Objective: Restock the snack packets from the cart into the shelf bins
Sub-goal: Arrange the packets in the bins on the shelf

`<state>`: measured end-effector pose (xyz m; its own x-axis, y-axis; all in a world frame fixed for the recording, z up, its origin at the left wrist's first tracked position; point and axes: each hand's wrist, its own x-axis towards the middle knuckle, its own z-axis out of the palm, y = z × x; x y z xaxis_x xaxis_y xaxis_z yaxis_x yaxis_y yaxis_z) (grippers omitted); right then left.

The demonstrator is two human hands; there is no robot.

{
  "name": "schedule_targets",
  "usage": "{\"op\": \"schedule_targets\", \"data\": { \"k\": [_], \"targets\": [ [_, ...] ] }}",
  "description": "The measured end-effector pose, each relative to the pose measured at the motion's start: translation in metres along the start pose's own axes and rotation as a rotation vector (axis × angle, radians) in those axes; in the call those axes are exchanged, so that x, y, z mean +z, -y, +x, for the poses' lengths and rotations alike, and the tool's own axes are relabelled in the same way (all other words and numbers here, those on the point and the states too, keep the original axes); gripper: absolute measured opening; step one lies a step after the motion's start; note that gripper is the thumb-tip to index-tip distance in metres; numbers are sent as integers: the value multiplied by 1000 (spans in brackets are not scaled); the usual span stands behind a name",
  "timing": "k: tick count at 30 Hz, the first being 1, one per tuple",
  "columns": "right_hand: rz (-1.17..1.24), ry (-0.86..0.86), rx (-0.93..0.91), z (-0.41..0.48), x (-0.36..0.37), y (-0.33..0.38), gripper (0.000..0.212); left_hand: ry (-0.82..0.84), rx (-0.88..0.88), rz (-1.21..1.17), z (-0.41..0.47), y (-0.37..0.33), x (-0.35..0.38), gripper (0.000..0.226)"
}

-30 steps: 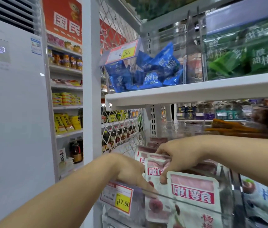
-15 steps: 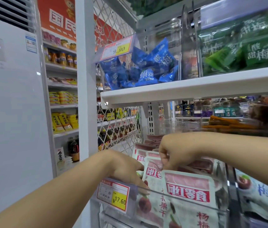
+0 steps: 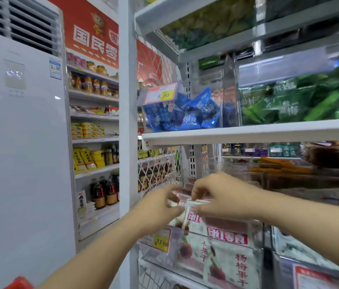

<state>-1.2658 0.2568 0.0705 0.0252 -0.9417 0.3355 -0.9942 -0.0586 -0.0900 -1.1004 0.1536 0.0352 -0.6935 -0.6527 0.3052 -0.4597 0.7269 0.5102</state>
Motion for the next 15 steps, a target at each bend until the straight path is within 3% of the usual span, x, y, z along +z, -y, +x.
{"op": "schedule_targets", "data": {
  "k": [4, 8, 12, 15],
  "targets": [
    [10, -122, -124, -23, 1, 34, 23, -217, 74, -237, -60, -4, -1, 36],
    [91, -169, -275, -58, 24, 85, 19, -200, 46, -232, -136, 14, 5, 31],
    [160, 33, -337, -99, 88, 109, 5, -147, -121, -204, -220, 48, 33, 27],
    [193, 198, -315, -130, 147, 122, 9, -90, -245, -180, -275, 78, 58, 25]
  ]
}}
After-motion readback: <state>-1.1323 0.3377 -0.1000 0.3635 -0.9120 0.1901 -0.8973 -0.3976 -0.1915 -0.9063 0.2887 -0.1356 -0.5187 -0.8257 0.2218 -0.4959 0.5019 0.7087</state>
